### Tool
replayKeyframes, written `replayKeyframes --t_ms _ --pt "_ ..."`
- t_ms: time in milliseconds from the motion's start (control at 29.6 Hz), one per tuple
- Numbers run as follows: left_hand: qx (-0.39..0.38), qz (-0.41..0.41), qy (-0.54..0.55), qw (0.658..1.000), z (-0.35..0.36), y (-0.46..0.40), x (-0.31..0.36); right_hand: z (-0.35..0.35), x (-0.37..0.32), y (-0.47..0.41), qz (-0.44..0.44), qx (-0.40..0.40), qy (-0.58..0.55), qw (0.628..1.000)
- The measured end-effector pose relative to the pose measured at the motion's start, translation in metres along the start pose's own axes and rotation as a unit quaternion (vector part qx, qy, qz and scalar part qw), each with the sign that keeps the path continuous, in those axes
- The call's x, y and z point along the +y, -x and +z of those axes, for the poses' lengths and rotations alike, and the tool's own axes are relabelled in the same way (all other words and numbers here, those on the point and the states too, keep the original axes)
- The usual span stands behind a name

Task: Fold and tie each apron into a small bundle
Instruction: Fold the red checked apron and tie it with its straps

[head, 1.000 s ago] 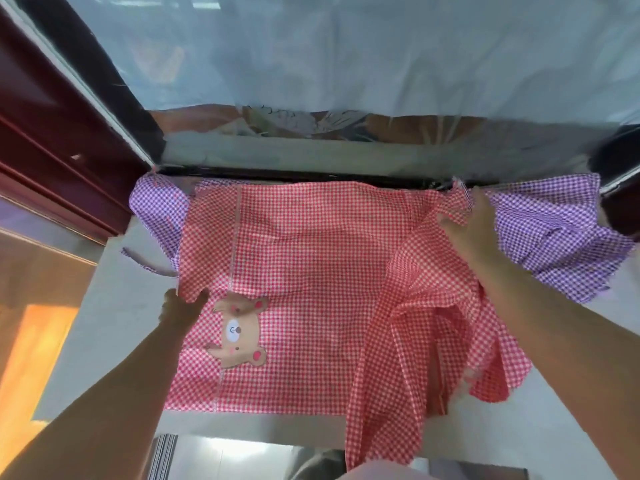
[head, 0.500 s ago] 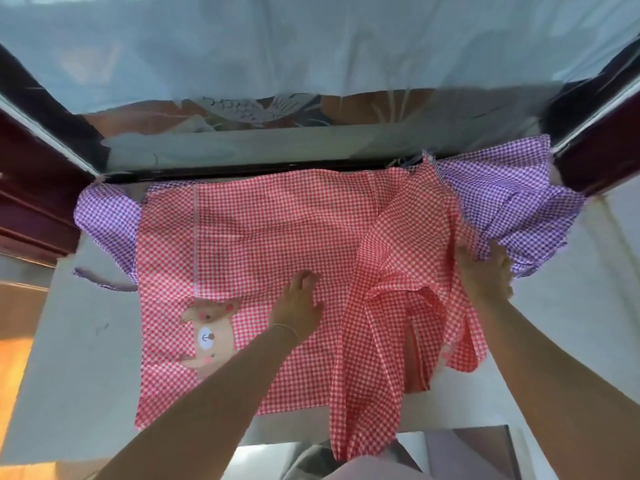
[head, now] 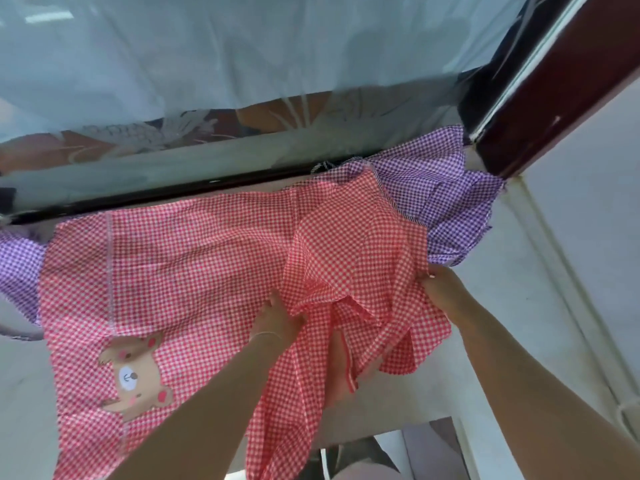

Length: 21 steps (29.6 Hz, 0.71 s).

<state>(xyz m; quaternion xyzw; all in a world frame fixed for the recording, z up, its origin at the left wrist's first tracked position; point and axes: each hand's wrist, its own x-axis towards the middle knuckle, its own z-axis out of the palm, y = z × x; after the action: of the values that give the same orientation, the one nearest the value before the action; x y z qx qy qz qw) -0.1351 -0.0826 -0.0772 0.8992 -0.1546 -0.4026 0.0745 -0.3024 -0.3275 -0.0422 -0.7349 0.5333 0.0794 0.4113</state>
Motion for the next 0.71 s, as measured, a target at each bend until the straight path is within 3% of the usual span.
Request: replayKeyframes --t_ms 68,169,270,405,473,574,642,709 --pt "0.017 -0.002 -0.022 1.0 0.001 0.003 0.007 -0.019 0.013 0.005 -0.004 0.09 -0.055 0.994" --pt "0.003 -0.021 0.01 1.0 0.003 0.0 0.019 -0.032 0.041 0.017 0.026 0.257 -0.168 0.951" --pt "-0.018 -0.043 0.028 0.999 0.0 -0.002 0.028 -0.032 0.056 0.016 0.076 0.287 -0.351 0.888" --pt "-0.011 0.01 0.028 0.999 -0.005 -0.007 0.032 -0.045 0.058 0.005 0.163 0.204 -0.492 0.831" --pt "-0.021 0.052 0.001 0.998 -0.01 -0.004 0.032 -0.055 0.058 -0.004 0.18 0.106 -0.478 0.853" --pt "-0.133 0.075 0.015 0.988 -0.021 0.003 0.028 -0.07 0.064 -0.023 0.176 -0.041 -0.463 0.868" --pt "-0.203 0.061 0.018 0.977 -0.032 0.004 0.013 -0.076 0.067 -0.028 0.158 -0.072 -0.443 0.88" --pt "-0.195 0.028 -0.002 0.98 -0.042 0.003 -0.004 -0.079 0.07 -0.029 0.14 -0.078 -0.438 0.884"
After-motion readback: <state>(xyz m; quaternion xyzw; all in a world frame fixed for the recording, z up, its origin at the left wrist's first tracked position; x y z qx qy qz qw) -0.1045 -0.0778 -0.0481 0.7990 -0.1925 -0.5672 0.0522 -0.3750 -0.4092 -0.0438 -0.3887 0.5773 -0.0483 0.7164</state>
